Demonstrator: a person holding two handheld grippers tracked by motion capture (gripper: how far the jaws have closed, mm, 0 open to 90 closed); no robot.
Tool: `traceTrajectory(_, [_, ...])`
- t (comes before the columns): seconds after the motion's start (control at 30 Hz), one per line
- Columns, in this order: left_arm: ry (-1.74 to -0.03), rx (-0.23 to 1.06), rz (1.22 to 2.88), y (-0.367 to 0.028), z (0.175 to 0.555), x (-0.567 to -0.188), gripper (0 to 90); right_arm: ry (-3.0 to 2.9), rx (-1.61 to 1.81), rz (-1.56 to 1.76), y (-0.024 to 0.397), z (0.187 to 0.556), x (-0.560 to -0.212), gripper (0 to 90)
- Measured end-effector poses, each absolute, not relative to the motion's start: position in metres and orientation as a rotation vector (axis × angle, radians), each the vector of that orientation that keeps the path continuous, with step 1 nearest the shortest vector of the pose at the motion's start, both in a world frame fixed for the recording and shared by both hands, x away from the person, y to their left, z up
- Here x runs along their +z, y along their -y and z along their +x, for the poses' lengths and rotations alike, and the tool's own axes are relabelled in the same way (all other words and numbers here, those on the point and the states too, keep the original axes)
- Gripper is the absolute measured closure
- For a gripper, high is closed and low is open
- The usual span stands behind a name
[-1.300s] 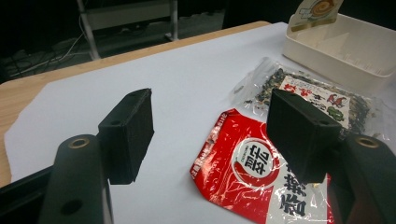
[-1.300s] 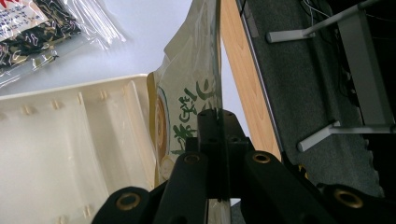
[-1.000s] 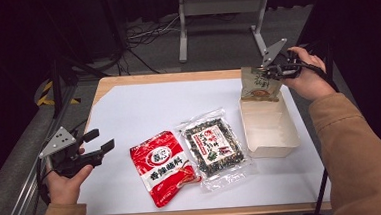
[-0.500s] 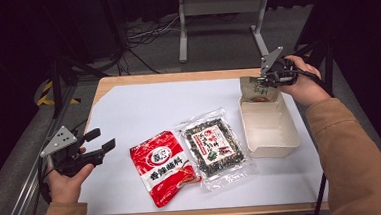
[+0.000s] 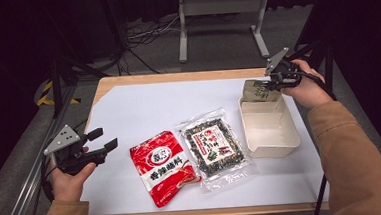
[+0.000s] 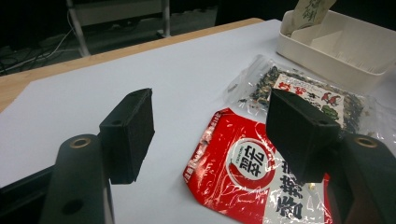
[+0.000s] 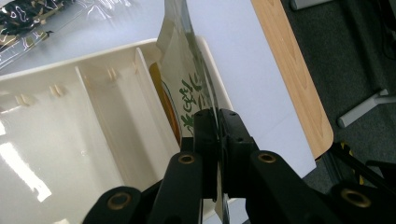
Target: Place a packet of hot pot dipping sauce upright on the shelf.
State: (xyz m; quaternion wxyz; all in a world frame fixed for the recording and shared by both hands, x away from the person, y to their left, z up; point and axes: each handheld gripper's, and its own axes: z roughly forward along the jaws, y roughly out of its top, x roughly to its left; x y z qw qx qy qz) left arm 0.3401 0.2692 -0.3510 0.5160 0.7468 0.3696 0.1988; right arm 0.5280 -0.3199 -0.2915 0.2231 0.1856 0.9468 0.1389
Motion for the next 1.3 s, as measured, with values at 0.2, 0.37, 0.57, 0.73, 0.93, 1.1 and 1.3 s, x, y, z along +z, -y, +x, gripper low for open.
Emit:
traceTrajectory(0.2, [-0.886,0.469,1.794,-0.268,0.342,-0.352,33.0,-2.605,0.421,0.564,0.327,0.529,-0.293,87.0])
traceTrajectory(0.37, [-0.890,0.455,1.799,-0.267,0.343,-0.353,32.6,-2.596,0.455,0.580,0.326,0.526,-0.293,82.2])
traceTrajectory(0.57, [-0.892,0.444,1.807,-0.265,0.346,-0.355,28.6,-2.572,0.581,0.646,0.324,0.519,-0.285,65.2])
traceTrajectory(0.73, [-0.906,0.438,1.828,-0.264,0.347,-0.357,27.8,-2.542,0.788,0.710,0.329,0.507,-0.270,55.7])
traceTrajectory(0.93, [-0.915,0.426,1.829,-0.263,0.349,-0.358,27.9,-2.415,0.900,0.715,0.329,0.486,-0.249,50.1])
traceTrajectory(1.1, [-0.914,0.432,1.839,-0.261,0.348,-0.358,28.0,-2.297,0.990,0.668,0.316,0.454,-0.236,46.0])
traceTrajectory(1.3, [-0.924,0.424,1.847,-0.260,0.348,-0.360,27.8,-2.259,1.139,0.661,0.291,0.418,-0.239,40.8])
